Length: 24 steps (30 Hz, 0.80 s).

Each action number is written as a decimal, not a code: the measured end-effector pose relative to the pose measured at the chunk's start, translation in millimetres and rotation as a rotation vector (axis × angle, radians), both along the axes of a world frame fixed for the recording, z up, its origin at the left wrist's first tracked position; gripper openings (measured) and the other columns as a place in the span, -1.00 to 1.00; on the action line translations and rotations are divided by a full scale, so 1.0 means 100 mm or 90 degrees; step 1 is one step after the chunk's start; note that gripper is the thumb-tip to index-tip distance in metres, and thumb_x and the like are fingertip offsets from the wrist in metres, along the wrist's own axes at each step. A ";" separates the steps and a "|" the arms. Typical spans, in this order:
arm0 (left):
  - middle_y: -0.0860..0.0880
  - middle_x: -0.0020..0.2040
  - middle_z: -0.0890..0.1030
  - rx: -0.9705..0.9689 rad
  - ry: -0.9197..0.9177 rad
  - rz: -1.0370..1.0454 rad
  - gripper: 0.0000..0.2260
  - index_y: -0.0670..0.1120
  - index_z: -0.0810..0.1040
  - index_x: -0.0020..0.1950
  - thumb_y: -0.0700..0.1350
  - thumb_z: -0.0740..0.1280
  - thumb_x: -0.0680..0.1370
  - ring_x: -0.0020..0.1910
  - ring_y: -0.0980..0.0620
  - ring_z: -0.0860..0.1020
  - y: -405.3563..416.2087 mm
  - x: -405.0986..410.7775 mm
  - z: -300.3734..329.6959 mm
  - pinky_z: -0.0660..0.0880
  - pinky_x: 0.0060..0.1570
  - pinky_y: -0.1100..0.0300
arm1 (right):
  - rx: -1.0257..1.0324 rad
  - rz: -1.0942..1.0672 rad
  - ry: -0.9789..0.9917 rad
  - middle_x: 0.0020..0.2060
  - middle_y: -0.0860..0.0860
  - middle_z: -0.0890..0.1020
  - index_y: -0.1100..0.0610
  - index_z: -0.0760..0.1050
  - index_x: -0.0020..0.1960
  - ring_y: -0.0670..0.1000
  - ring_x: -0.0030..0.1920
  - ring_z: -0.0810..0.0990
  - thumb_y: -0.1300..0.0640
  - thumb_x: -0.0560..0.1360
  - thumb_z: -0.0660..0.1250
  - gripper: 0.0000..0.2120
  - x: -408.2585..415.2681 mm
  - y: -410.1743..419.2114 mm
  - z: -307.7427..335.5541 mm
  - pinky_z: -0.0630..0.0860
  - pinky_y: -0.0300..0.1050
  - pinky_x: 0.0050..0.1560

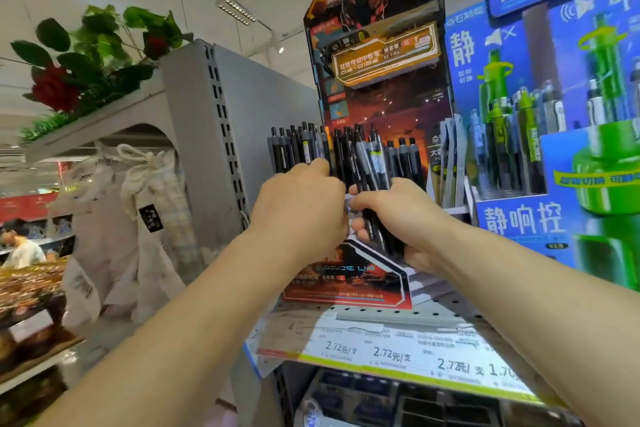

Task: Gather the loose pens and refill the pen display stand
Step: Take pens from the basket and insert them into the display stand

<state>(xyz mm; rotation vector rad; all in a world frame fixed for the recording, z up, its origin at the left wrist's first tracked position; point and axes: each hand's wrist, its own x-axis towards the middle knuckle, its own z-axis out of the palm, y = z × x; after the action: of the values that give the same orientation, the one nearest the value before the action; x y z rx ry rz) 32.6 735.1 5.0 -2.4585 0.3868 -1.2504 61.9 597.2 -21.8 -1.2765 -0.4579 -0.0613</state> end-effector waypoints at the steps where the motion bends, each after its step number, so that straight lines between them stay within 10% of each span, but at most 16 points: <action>1: 0.05 -0.17 0.29 0.006 0.022 -0.012 -0.81 0.05 0.59 -0.03 0.13 0.29 0.57 -0.16 0.01 0.36 0.00 -0.02 0.04 0.33 -0.30 0.07 | -0.001 -0.010 -0.009 -0.35 0.13 0.54 0.28 0.50 0.13 -0.01 -0.50 0.50 0.38 0.56 0.30 -0.84 -0.01 0.00 0.00 0.48 -0.18 -0.49; 6: 0.15 -0.25 0.62 -0.286 0.134 -0.217 -0.87 0.14 0.62 -0.18 0.11 0.38 0.55 -0.23 0.18 0.58 0.29 -0.26 0.36 0.50 -0.27 0.31 | 0.027 -0.050 -0.035 -0.40 0.09 0.62 0.17 0.52 0.15 0.02 -0.45 0.54 0.28 0.57 0.36 -0.83 -0.03 -0.04 0.03 0.52 -0.13 -0.43; 12: -0.03 -0.07 0.73 -0.799 0.032 -0.580 -0.87 -0.03 0.58 0.13 -0.17 0.37 0.60 -0.08 0.05 0.72 0.59 -0.38 0.56 0.64 -0.17 0.19 | 0.005 -0.043 -0.052 -0.44 0.07 0.59 0.14 0.53 0.16 0.03 -0.46 0.53 0.24 0.58 0.38 -0.83 -0.03 0.01 -0.01 0.52 -0.14 -0.41; 24: 0.14 -0.18 0.64 -0.459 -0.137 -0.415 -0.72 0.18 0.41 0.21 -0.05 0.41 0.58 -0.30 0.19 0.66 0.68 -0.21 0.44 0.67 -0.22 0.04 | -0.030 -0.022 -0.045 -0.41 0.09 0.55 0.16 0.52 0.20 0.01 -0.47 0.49 0.27 0.58 0.38 -0.80 -0.07 0.04 -0.01 0.47 -0.21 -0.47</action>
<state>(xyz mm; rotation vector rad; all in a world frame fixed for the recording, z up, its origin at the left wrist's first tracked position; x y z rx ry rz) 11.5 802.8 48.8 -2.8180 0.8431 -2.2203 54.7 601.4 -22.6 -1.3321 -0.5005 -0.1252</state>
